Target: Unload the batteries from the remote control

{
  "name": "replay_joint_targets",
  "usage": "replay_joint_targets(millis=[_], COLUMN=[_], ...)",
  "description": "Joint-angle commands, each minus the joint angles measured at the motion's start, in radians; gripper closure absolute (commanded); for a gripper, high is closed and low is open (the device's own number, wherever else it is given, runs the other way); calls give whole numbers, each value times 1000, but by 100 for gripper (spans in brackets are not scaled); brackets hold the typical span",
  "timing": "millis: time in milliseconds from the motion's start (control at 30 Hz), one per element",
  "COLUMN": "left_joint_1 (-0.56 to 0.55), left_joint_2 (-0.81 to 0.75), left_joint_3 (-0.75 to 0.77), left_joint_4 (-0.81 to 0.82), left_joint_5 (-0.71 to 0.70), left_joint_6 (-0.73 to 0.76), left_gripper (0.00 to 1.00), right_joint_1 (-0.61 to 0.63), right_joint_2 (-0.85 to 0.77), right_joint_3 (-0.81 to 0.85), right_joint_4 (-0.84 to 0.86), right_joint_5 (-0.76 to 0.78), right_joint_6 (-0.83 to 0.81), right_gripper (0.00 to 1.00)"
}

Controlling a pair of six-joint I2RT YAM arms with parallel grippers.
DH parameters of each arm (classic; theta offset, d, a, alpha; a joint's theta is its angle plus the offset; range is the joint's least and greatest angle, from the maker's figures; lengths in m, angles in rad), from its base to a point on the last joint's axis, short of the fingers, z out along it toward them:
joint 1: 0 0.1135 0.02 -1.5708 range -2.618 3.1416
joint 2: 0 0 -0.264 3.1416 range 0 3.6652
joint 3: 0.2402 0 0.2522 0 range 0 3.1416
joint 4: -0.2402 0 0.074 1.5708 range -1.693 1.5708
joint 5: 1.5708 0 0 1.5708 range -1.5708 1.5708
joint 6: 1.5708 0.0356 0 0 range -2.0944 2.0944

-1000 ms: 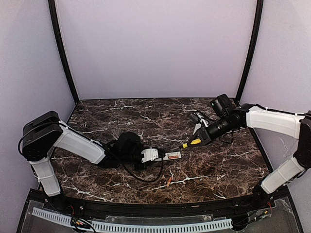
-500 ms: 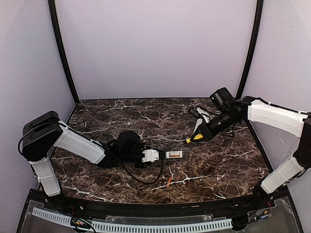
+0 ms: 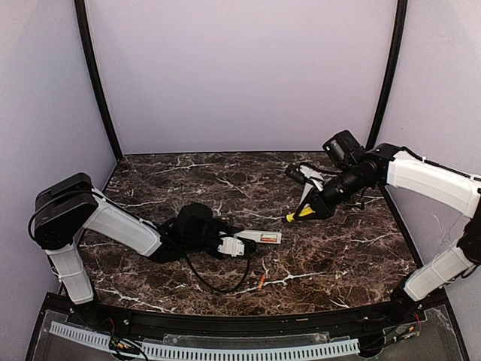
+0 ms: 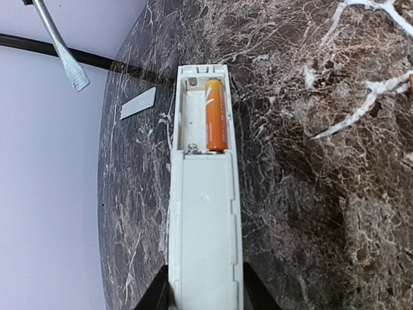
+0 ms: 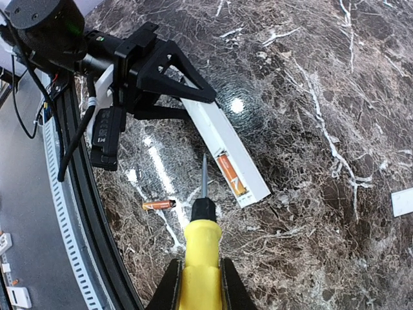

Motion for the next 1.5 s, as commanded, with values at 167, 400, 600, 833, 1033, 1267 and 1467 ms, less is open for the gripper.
replay_joint_targets(millis=[167, 400, 600, 833, 1033, 1267, 1467], left_joint_1=[-3, -3, -3, -3, -4, -3, -3], left_joint_2=[-23, -23, -26, -35, -42, -46, -49], left_joint_3=[-23, -44, -58, -59, -59, -59, -53], left_joint_4=[76, 134, 173, 183, 182, 178, 167], left_joint_5=[-51, -73, -102, -110, -107, -108, -97], left_joint_6=[138, 186, 216, 220, 222, 215, 198], left_gripper=[100, 100, 100, 100, 100, 100, 100], right_joint_1=[76, 105, 120, 135, 146, 153, 160], right_joint_2=[41, 83, 103, 128, 162, 198, 211], right_joint_3=[90, 135, 162, 185, 214, 236, 256], right_joint_4=[-93, -122, -149, -160, -166, -179, -181], right_joint_5=[105, 186, 245, 271, 301, 324, 329], right_joint_6=[-109, -133, -151, -155, -159, -169, -170], right_gripper=[100, 100, 100, 100, 100, 100, 100])
